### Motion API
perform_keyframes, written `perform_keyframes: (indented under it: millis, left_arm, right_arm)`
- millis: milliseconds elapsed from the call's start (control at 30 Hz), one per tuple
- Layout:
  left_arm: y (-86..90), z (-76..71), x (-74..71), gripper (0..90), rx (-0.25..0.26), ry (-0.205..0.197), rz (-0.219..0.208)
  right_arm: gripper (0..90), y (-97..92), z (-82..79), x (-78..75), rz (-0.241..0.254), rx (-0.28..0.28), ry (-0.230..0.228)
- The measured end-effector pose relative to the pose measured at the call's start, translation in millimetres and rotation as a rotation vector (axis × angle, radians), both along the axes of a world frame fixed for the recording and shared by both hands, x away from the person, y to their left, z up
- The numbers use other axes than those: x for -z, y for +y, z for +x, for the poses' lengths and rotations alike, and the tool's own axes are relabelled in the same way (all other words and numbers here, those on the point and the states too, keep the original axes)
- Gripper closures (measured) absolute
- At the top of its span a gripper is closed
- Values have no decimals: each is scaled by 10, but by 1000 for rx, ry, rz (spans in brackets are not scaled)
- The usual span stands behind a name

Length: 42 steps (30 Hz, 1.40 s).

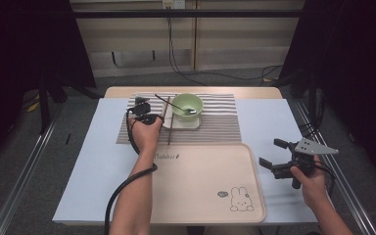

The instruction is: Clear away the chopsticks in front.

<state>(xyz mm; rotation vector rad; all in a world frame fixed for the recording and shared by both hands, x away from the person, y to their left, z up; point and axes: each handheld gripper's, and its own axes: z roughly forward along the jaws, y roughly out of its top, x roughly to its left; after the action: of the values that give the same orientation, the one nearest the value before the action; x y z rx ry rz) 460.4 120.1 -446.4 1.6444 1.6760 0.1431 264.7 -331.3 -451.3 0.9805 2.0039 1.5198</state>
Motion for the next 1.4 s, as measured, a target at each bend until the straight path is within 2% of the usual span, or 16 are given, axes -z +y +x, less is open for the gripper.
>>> perform_keyframes:
  millis: [400,733,867,1067,1367,1400]
  left_arm:
    - [163,-118,-49,860,-3,-2,-23]
    - [219,-201,-108,861,-9,-26,-40]
    - [288,-300,-171,860,-15,-43,-52]
    - [370,-491,-265,860,-17,-61,-36]
    - [522,-828,-245,860,-40,-51,-66]
    - [527,-868,-245,860,-38,-53,-58]
  right_arm:
    - [14,0,-5,-1,-1,1,1]
    - [14,1,-9,-9,7,8,6]
    - [14,-1,-10,-8,4,5,4]
    - [15,4,-9,-9,10,9,9]
    - [16,34,20,-9,7,-3,-2]
    - [16,38,22,-9,6,-4,-3]
